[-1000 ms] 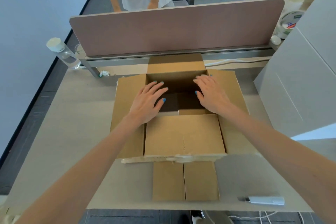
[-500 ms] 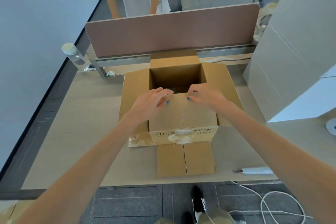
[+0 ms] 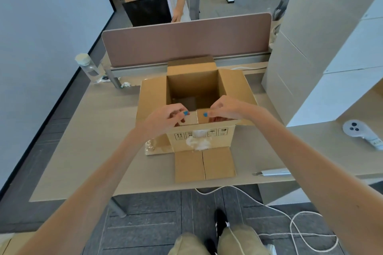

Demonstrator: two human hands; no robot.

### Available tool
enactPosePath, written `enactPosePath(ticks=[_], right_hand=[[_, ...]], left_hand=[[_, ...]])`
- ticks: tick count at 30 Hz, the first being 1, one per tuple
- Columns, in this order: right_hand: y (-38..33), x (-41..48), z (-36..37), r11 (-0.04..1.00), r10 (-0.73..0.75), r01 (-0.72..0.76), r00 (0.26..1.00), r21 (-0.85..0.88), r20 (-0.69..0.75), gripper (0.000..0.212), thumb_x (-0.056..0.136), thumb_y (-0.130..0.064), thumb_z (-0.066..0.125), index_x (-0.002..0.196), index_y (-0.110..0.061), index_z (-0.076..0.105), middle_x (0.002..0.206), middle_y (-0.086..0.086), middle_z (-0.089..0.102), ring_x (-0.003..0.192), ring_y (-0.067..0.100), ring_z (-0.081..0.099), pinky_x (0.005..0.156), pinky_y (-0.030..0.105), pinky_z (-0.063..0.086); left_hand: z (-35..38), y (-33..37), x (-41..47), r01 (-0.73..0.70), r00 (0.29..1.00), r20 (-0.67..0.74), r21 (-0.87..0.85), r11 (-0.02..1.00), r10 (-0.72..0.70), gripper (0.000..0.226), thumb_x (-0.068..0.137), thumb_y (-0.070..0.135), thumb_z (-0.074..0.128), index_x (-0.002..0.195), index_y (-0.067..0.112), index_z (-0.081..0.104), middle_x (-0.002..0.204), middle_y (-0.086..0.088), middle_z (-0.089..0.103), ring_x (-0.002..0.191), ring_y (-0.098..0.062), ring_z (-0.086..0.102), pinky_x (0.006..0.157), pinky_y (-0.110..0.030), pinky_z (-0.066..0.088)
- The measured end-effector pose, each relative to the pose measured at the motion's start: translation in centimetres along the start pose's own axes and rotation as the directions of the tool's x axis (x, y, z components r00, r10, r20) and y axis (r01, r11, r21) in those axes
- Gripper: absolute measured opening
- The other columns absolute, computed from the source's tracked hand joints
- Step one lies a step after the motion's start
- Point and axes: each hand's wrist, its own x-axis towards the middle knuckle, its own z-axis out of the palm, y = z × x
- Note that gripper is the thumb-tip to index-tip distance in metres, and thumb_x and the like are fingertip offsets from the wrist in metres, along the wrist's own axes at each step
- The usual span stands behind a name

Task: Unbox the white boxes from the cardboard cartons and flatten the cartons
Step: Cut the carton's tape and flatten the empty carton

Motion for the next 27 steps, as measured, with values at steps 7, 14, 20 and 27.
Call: enactPosePath(ticks=[7,14,20,27], right_hand=[[2.4,0.0,2.9,0.977,0.073,-0.065,0.997,-0.202,0.036,0.045,0.086,-0.044,0.066,0.124,-0.021,0.057,0.123,-0.001,0.058,0.109,0.017,0.054,0.092,0.029,0.045],[4.7,0.8,5.7,0.950,0.043,-0.055,0.998,-0.307,-0.046,0.058,0.083,-0.049,0.068,0.133,-0.026,0.049,0.139,-0.002,0.047,0.126,0.019,0.043,0.104,0.041,0.042],[5.9,1.5,7.8,0.971,-0.013,-0.016,0.993,-0.240,-0.119,0.053,0.083,-0.037,0.072,0.127,-0.017,0.050,0.126,0.001,0.057,0.111,0.020,0.055,0.093,0.038,0.049],[6.7,1.6,9.6,0.948,-0.195,0.126,0.957,-0.293,-0.217,0.020,0.094,-0.012,0.056,0.114,-0.016,0.050,0.112,-0.001,0.054,0.098,0.017,0.052,0.090,0.037,0.036]], left_hand=[[2.3,-1.5,-1.5,0.053,0.998,0.015,0.138,0.989,-0.056,0.040,0.091,0.023,0.069,0.128,0.032,0.056,0.136,0.008,0.051,0.120,-0.012,0.050,0.106,-0.035,0.041],[4.6,-4.6,-1.9,0.311,0.948,-0.121,0.176,0.934,-0.293,0.099,0.078,0.040,0.081,0.155,0.033,0.018,0.164,0.000,-0.006,0.151,-0.028,-0.012,0.120,-0.053,0.004],[6.7,-7.2,-1.6,0.415,0.897,-0.192,0.055,0.908,-0.399,0.117,0.071,0.040,0.087,0.156,0.024,0.008,0.164,-0.006,0.000,0.150,-0.031,-0.001,0.122,-0.050,0.009],[7.5,-8.1,-0.6,0.396,0.884,-0.263,-0.020,0.918,-0.387,0.118,0.067,0.033,0.090,0.155,0.019,0.014,0.157,-0.007,0.019,0.141,-0.031,0.021,0.117,-0.043,0.022]])
